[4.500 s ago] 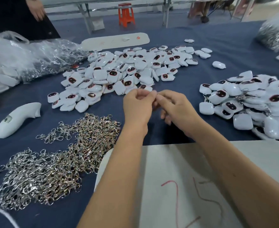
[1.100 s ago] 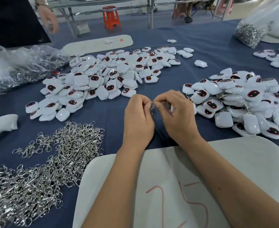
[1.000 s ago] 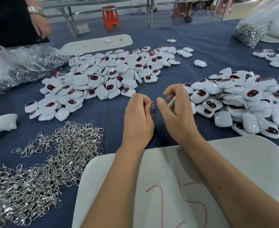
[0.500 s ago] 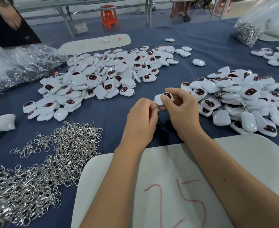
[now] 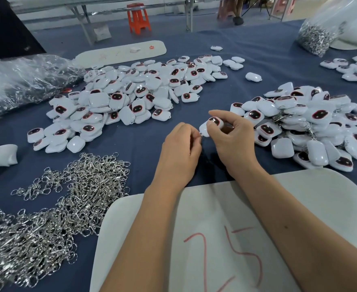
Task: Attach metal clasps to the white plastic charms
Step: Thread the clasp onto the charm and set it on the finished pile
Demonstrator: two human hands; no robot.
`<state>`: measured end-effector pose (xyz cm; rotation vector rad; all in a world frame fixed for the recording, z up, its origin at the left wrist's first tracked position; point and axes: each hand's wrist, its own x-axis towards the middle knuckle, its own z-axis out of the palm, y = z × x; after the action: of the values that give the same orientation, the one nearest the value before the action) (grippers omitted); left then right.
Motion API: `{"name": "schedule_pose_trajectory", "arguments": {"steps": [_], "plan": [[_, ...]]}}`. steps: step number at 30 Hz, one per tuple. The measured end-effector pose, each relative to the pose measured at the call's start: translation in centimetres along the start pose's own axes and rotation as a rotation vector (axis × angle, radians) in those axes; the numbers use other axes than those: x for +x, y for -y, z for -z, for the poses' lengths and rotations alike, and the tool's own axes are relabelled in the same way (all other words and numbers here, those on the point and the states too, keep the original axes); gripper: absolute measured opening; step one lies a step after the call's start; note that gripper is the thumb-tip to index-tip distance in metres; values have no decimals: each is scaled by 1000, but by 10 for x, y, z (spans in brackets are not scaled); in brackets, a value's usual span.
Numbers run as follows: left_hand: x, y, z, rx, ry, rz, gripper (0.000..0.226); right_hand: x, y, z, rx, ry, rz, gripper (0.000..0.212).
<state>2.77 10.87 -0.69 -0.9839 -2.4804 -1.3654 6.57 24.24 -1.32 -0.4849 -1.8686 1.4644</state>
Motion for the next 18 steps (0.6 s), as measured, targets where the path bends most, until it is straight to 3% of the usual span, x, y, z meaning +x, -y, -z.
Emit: {"name": "schedule_pose_trajectory", "arguments": {"steps": [18], "plan": [[-2, -6, 2, 74, 39, 108, 15, 0, 0, 1, -103, 59, 40, 28]]}}
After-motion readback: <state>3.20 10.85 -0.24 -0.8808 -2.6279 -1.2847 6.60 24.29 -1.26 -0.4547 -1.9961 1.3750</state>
